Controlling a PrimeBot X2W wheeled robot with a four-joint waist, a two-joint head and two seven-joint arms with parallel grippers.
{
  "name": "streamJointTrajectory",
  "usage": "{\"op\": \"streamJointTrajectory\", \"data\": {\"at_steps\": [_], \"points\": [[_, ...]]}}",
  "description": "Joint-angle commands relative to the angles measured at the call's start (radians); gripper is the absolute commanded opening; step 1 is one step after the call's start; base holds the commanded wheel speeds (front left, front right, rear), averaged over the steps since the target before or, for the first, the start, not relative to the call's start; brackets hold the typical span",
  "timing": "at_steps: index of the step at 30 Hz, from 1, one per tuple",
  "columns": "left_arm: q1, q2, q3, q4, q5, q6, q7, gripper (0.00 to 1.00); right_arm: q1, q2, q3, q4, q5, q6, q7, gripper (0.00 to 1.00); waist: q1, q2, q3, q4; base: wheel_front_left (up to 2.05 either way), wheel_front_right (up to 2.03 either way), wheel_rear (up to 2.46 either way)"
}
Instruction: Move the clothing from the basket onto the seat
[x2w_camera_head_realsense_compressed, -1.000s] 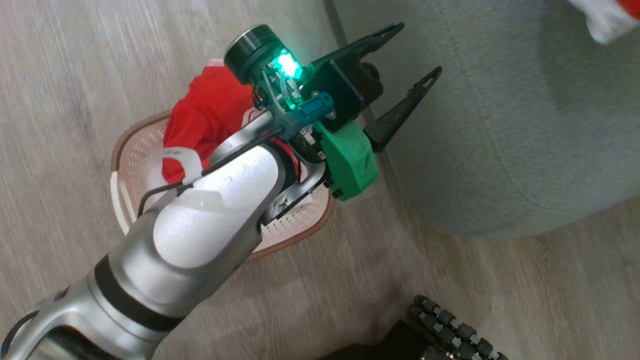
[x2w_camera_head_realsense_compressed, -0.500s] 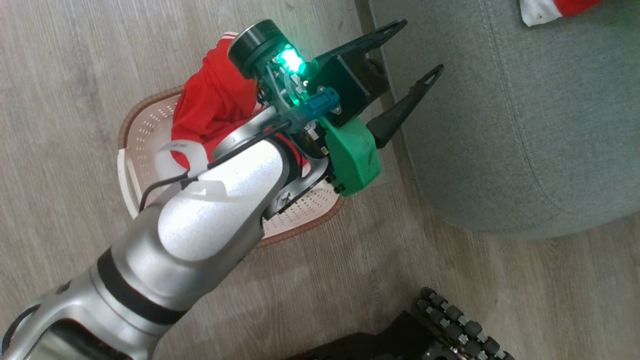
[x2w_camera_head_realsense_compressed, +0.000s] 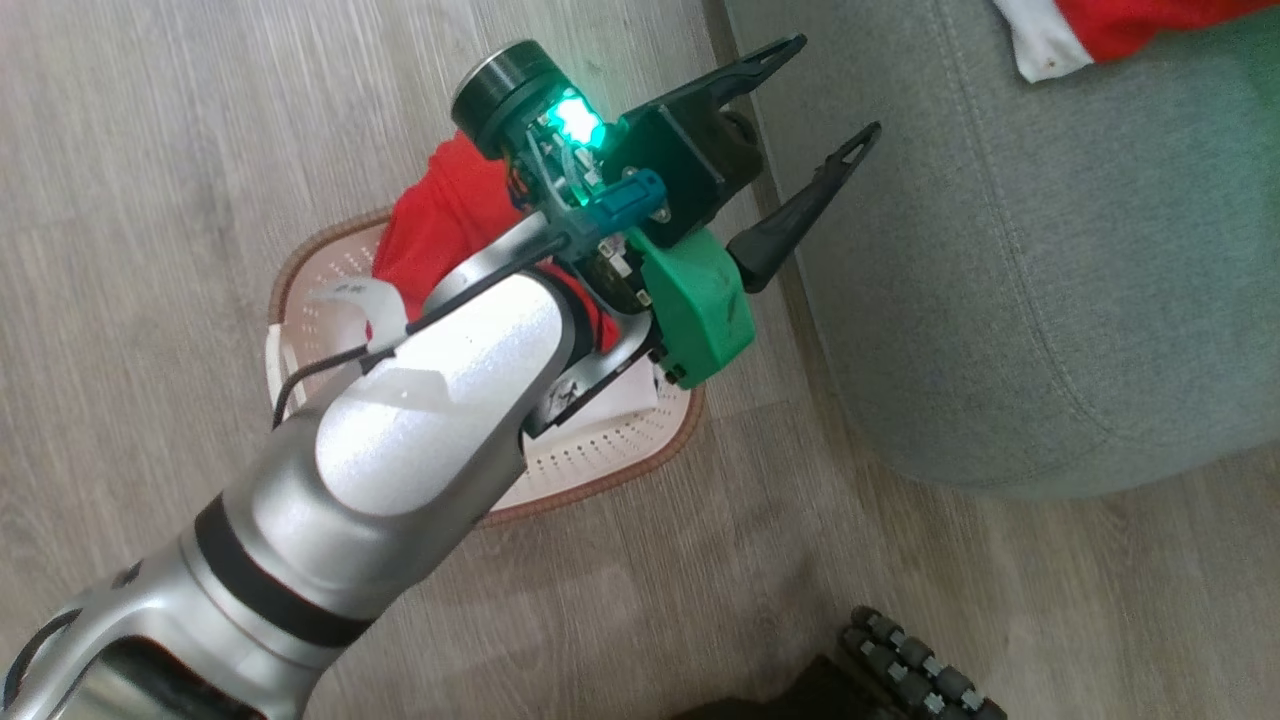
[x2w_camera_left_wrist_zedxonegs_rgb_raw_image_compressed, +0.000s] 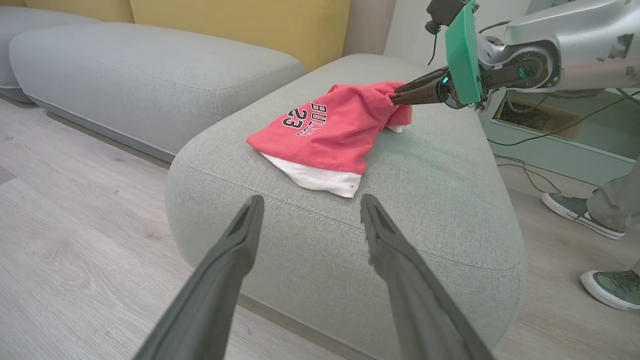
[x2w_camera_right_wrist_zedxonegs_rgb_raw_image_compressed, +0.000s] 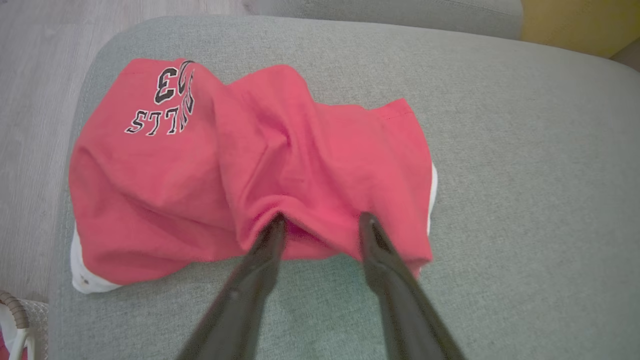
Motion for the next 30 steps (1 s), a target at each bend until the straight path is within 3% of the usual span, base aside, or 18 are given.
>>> {"op": "streamJointTrajectory", "data": {"at_steps": [1, 8, 16, 25, 30], "points": [[-0.004, 0.002, 0.024, -0.031, -0.006, 0.005, -0.009, 1.00, 0.031, -0.055, 0.019, -0.019, 0.014, 0.000, 0.003, 1.00, 0.0000, 0.0000, -0.025, 0.003, 0.00, 0.00, 0.00], [0.035, 0.013, 0.032, -0.019, -0.023, 0.021, -0.044, 1.00, 0.044, -0.102, 0.106, -0.050, 0.047, 0.000, 0.007, 1.00, 0.0000, 0.0000, -0.124, 0.004, 0.00, 0.00, 0.00], [0.124, 0.030, 0.056, -0.001, -0.067, 0.053, -0.091, 1.00, 0.042, -0.141, 0.150, -0.130, 0.093, 0.000, -0.074, 1.00, 0.0000, 0.0000, -0.269, 0.006, 0.00, 0.00, 0.00], [0.221, 0.058, 0.098, -0.011, -0.113, 0.104, -0.131, 1.00, 0.092, -0.194, 0.146, -0.234, 0.161, 0.000, -0.199, 1.00, 0.0000, 0.0000, -0.396, 0.044, 0.00, 0.00, 0.00], [0.271, 0.085, 0.127, -0.029, -0.132, 0.138, -0.144, 1.00, 0.142, -0.207, 0.077, -0.241, 0.158, 0.000, -0.289, 1.00, 0.0000, 0.0000, -0.441, 0.081, 0.00, 0.00, 0.00]]}}
